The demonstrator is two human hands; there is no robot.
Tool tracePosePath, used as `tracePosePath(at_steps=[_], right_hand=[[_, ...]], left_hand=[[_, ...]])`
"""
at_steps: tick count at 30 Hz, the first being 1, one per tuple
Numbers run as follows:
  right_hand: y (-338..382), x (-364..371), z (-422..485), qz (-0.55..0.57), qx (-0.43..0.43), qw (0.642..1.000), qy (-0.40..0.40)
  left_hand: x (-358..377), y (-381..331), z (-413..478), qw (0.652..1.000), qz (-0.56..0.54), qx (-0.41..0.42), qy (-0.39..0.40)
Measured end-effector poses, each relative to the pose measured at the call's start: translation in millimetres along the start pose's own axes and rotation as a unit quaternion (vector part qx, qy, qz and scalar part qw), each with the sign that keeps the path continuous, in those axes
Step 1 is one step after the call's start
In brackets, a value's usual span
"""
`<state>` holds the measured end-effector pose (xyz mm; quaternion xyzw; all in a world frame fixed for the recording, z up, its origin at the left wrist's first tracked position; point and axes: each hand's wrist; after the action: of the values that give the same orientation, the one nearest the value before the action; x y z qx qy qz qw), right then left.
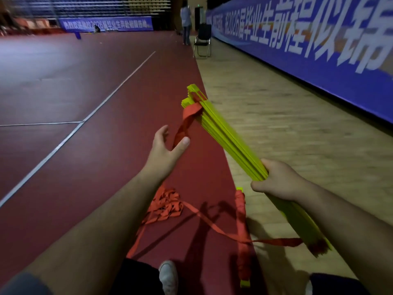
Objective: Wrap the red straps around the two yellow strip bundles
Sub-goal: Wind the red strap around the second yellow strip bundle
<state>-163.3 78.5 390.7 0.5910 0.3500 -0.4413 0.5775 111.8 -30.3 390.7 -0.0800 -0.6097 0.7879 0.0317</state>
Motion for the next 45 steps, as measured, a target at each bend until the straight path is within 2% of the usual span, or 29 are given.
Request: tracePosePath(at_steps=[3, 5, 10, 13, 14, 16, 18, 20, 22, 24, 27, 30, 34, 37, 42, 45], right_hand=[[-2.7, 1.4, -4.8, 0.027, -0.010, 1.000, 0.003], [-3.8, 2.9, -3.7, 0.012, -0.013, 1.000, 0.005], [-2.3, 12.4, -1.8, 0.052, 0.003, 0.998, 0.041], [-2.1, 20.4, -3.2, 0.105, 0.020, 0.993, 0.044], [-2.5, 22.9, -3.5, 0.124, 0.028, 0.991, 0.050], [-1.3, 25.7, -5.9, 0.161, 0.044, 0.984, 0.067], [0.8, 28.9, -5.7, 0.181, 0.055, 0.979, 0.071], [4.1, 29.3, -3.2, 0.187, 0.061, 0.979, 0.046], [3.0, 25.8, -0.1, 0.182, 0.065, 0.981, 0.015], [-0.6, 17.6, 2.4, 0.183, 0.070, 0.981, 0.002], [-0.8, 6.8, 2.2, 0.188, 0.052, 0.981, 0.021], [8.7, 6.6, 0.4, 0.132, 0.028, 0.990, 0.035], [13.5, 11.8, 4.0, 0.178, 0.043, 0.981, 0.057], [20.9, 14.0, 3.3, 0.212, 0.035, 0.974, 0.077], [27.4, -7.6, 9.0, 0.289, 0.054, 0.956, 0.017], [31.8, -33.3, 18.9, 0.356, 0.081, 0.931, -0.007]], left_hand=[[-0.1, -11.3, 7.4, 0.996, -0.067, 0.037, 0.050], [2.7, -15.7, 10.6, 0.993, -0.064, 0.079, 0.057], [-6.2, -9.5, 14.3, 0.997, -0.074, 0.037, -0.007], [-18.3, -10.2, 14.6, 0.995, -0.033, 0.068, -0.063], [-20.4, -13.7, 14.2, 0.994, -0.040, 0.074, -0.065], [-22.5, -19.6, 11.3, 0.996, -0.072, 0.052, -0.018], [-25.3, -25.9, 7.6, 0.998, -0.029, 0.027, 0.055], [-27.5, -22.9, 6.2, 0.992, 0.074, 0.033, 0.093], [-30.0, -18.0, 6.7, 0.989, 0.126, 0.051, 0.057], [-34.6, -15.1, 7.7, 0.990, 0.126, 0.063, 0.013], [-36.4, -10.9, 8.1, 0.995, 0.087, 0.041, 0.008], [-24.9, -15.2, 4.8, 1.000, -0.009, -0.003, 0.022], [0.9, -32.5, 3.8, 0.983, -0.140, -0.078, 0.094], [22.8, -52.6, 11.3, 0.973, -0.172, -0.080, 0.133], [30.9, -55.4, 19.4, 0.986, -0.052, -0.002, 0.158], [26.0, -16.0, 7.7, 0.989, -0.002, -0.027, 0.143]])
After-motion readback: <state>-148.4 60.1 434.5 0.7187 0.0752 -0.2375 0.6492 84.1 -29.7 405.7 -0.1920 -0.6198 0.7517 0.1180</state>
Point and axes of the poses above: each hand's wrist, its own z-axis towards the middle knuckle, its own x-axis out of the palm, y = z × x, and after that the axes turned 13 degrees about -z, right-handed
